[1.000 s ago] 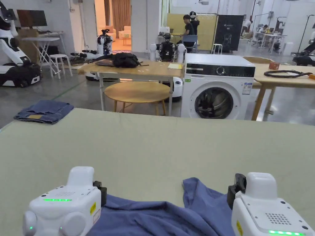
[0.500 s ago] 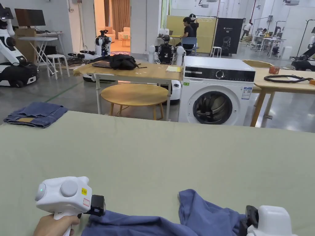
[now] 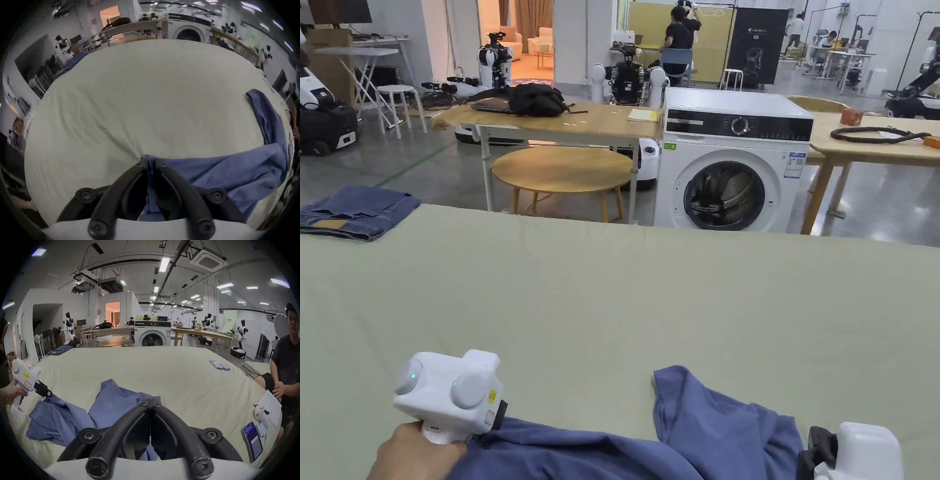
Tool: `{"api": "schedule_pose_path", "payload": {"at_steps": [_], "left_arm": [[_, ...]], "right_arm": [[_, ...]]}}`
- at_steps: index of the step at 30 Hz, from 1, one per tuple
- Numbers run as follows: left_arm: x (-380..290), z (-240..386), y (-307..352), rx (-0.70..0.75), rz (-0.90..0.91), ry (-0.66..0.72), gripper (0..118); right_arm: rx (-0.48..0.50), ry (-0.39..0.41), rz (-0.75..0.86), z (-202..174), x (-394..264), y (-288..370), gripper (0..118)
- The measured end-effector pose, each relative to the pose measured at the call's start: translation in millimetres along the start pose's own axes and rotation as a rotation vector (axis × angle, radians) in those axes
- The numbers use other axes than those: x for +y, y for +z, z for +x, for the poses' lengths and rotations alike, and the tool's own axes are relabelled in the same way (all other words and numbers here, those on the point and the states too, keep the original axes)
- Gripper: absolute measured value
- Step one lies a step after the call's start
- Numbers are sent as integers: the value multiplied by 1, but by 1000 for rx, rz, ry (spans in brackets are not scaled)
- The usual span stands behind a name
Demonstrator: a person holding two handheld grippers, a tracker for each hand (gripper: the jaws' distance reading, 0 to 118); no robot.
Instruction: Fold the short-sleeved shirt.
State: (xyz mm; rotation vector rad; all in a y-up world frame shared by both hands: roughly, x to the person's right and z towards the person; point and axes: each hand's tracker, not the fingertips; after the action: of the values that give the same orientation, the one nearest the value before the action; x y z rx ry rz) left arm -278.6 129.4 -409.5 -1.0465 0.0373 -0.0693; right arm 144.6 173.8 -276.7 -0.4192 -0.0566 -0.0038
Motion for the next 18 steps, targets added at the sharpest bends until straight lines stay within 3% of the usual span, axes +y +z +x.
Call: {"api": "schedule_pose_path", "payload": {"at_steps": [4, 9, 14, 18], "left_arm": [[-4, -17, 17, -87, 53, 105, 0], [-15, -24, 42, -126, 126, 103, 0], [-28, -28, 52, -122, 134, 147, 0], [-34, -28, 50, -125, 124, 148, 0]], "right_arm": [[-12, 11, -11, 12, 7, -8, 0], [31, -23, -167, 35, 25, -52, 0], [51, 34, -380, 42, 30, -115, 0], [70, 14, -451, 43, 28, -144, 0]]}}
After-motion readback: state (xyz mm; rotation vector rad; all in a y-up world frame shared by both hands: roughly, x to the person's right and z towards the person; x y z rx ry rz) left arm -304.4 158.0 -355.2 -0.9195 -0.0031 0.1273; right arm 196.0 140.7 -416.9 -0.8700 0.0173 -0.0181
